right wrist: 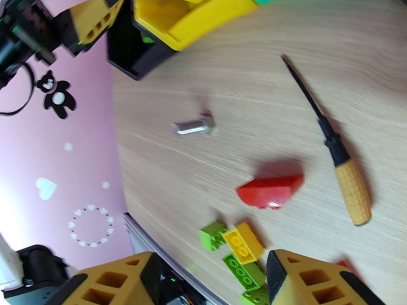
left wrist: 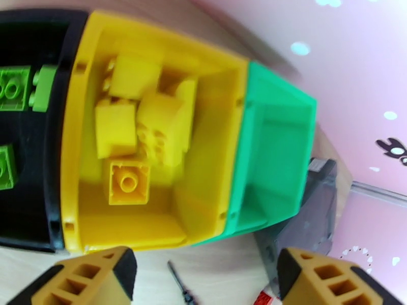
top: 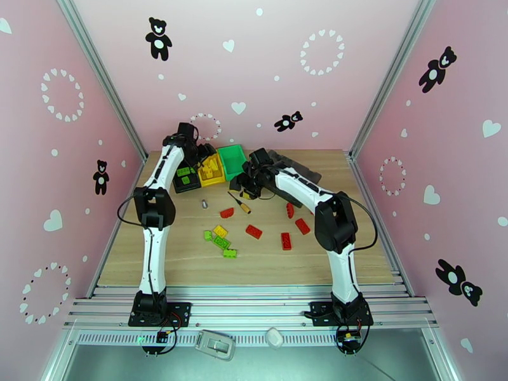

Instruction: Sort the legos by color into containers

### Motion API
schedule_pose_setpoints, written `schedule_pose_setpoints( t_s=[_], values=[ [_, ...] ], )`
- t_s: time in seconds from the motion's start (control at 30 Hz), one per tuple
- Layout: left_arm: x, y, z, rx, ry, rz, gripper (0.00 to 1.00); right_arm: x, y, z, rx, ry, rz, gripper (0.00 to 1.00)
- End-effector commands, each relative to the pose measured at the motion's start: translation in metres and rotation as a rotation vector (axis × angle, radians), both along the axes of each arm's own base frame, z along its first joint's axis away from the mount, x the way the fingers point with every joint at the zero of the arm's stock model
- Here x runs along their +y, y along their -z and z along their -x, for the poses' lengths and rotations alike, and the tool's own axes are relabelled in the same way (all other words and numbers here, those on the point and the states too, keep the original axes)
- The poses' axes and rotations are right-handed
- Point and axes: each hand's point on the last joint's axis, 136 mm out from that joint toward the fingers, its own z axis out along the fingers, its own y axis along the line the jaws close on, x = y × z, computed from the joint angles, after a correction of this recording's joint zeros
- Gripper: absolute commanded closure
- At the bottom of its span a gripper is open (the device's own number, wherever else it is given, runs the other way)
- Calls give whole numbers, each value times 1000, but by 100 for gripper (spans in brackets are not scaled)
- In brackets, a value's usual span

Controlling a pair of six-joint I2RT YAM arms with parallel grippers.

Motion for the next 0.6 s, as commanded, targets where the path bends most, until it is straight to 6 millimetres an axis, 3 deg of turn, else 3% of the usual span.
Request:
schedule_pose_setpoints(
  t_s=[0.0, 0.2, 0.43, 0.57],
  values=[
    [7, -41, 25, -62, 27, -63, 22, -12, -3, 11, -18, -27, 77, 37],
    [15, -44, 86, -30, 59, -190, 21, -19, 9, 34, -7, -58, 141, 33],
    [13, -21, 164, 57, 101, -296, 21, -22, 22, 67, -7, -116, 236, 28],
    [5, 2, 205, 117, 140, -340, 25, -25, 30, 87, -8, -149, 289, 27]
  ],
)
